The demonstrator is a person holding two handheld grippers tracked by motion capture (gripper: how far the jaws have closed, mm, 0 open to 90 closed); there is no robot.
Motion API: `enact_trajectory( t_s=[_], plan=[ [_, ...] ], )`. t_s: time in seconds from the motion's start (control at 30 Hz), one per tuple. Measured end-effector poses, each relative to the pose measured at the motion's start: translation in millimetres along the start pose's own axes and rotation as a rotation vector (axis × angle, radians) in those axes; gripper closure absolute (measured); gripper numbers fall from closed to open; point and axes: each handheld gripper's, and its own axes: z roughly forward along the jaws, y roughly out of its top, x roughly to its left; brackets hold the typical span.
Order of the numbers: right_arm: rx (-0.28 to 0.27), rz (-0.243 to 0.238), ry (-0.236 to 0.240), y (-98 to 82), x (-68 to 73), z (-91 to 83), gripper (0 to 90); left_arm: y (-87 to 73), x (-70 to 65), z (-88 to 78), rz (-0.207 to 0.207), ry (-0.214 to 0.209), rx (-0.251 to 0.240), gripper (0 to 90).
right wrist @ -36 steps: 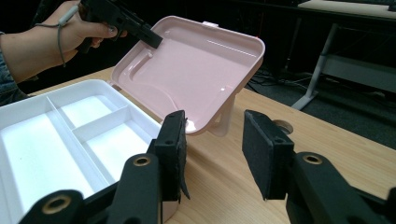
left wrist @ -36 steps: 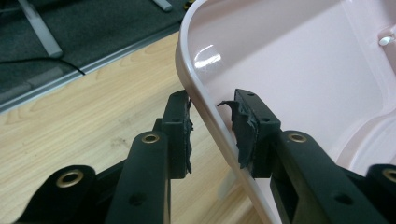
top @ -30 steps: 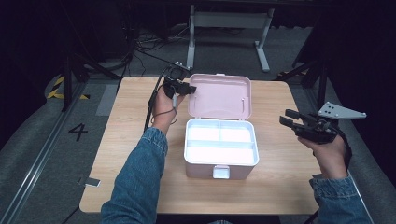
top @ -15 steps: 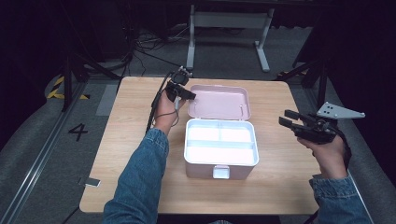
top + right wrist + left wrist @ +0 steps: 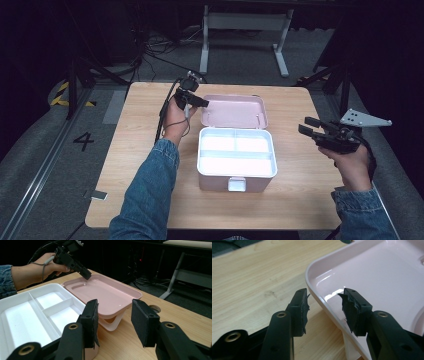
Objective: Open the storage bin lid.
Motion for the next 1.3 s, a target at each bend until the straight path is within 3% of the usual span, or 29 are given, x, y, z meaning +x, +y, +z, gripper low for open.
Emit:
enact_trajectory(
  t_s=[0.07,0.2,0.27,0.37,0.47,0.53,0.83,0.97,1.13,1.3],
  plan=[
    [-0.001,-0.001,0.003,0.5,0.7,0.5,57.0,1.1,-5.6,-18.6,0.025,-0.009,-0.039,54.5],
    [0.001,-0.001,0.006,0.5,1.1,1.9,57.0,-0.3,-14.7,-37.1,0.06,-0.025,-0.08,54.5],
    [0.007,-0.003,0.008,0.2,1.2,2.4,56.9,-3.1,-26.1,-57.5,0.11,-0.033,-0.115,54.5],
    [-0.001,0.003,0.015,0.3,0.4,1.8,56.8,-9.1,-34.3,-77.2,0.146,-0.051,-0.133,54.5],
    [0.002,0.002,0.01,0.7,0.3,0.2,56.7,-15.3,-38.5,-90.0,0.157,-0.062,-0.153,54.4],
    [-0.002,0.004,0.001,3.3,-1.1,-0.7,56.7,-24.6,-42.9,-107.5,0.18,-0.071,-0.173,53.0],
    [0.011,-0.003,0.009,10.2,-8.9,7.6,56.4,-59.8,-53.8,-155.4,0.196,-0.09,-0.197,52.2],
    [0.011,0.003,0.031,12.3,-13.4,10.5,55.8,-74.3,-56.7,-165.9,0.206,-0.087,-0.199,47.8],
    [0.03,0.019,0.045,11.6,-22.7,13.5,55.3,-101.7,-61.5,-181.1,0.248,-0.064,-0.189,47.4],
    [0.056,0.018,0.033,8.1,-27.5,12.4,54.4,-122.1,-54.6,-182.2,0.235,-0.032,-0.16,44.2]
  ],
)
